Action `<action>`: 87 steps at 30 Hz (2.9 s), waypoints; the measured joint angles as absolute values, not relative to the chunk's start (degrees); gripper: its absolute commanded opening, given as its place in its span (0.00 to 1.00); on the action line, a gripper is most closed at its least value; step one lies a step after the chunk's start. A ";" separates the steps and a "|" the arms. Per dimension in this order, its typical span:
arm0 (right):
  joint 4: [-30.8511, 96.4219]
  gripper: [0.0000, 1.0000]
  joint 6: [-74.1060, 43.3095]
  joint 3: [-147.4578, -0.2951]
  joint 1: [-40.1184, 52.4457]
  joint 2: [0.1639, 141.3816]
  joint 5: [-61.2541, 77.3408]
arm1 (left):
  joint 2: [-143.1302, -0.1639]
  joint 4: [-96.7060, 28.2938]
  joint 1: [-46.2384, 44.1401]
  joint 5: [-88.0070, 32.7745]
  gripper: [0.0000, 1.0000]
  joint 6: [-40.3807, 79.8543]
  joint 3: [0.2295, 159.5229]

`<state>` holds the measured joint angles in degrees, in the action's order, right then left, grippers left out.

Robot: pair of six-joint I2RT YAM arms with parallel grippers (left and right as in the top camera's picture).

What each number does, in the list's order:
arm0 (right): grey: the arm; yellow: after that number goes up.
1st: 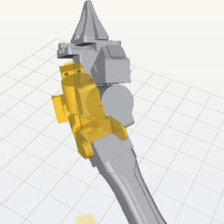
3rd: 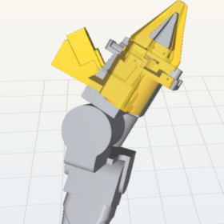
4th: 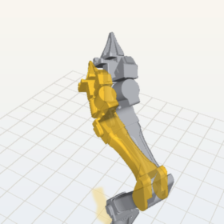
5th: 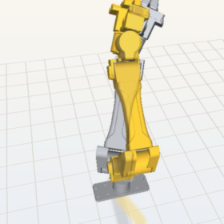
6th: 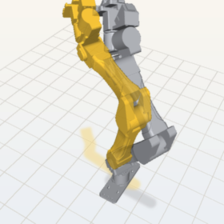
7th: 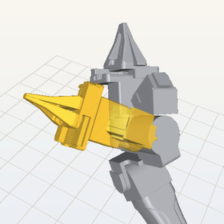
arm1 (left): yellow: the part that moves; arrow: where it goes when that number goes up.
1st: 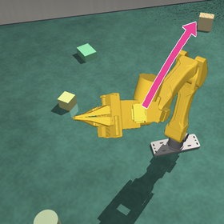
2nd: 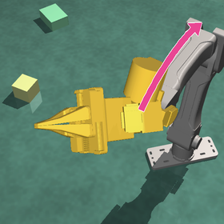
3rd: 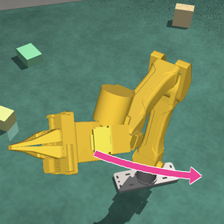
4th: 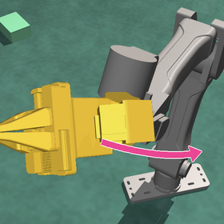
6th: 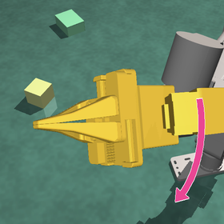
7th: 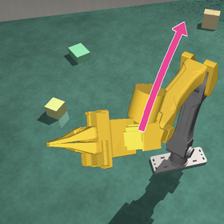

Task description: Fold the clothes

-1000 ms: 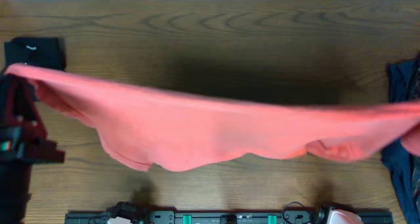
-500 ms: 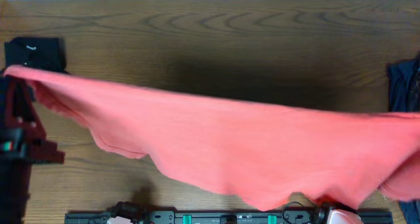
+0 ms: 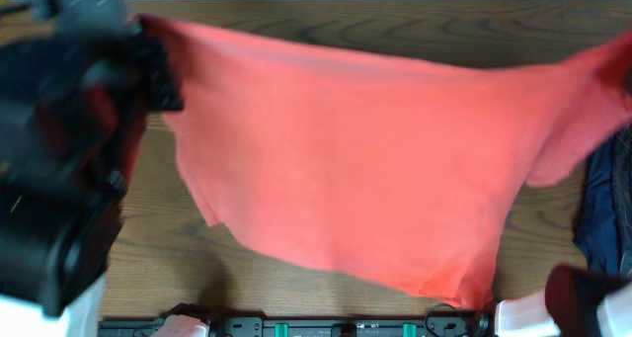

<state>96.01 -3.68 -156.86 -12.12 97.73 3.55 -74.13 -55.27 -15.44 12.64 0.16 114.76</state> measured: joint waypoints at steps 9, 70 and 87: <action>94.65 0.01 -1.80 -156.75 -12.12 108.44 7.22 | -86.19 -50.92 -15.42 12.84 0.06 0.67 114.74; 89.76 0.01 -1.26 -157.40 -8.67 79.85 4.47 | -49.82 -77.95 -13.26 13.34 0.06 9.47 114.41; 97.17 0.01 -5.72 -160.48 -8.67 71.70 0.14 | -49.82 -78.26 -13.26 14.17 0.06 10.46 114.41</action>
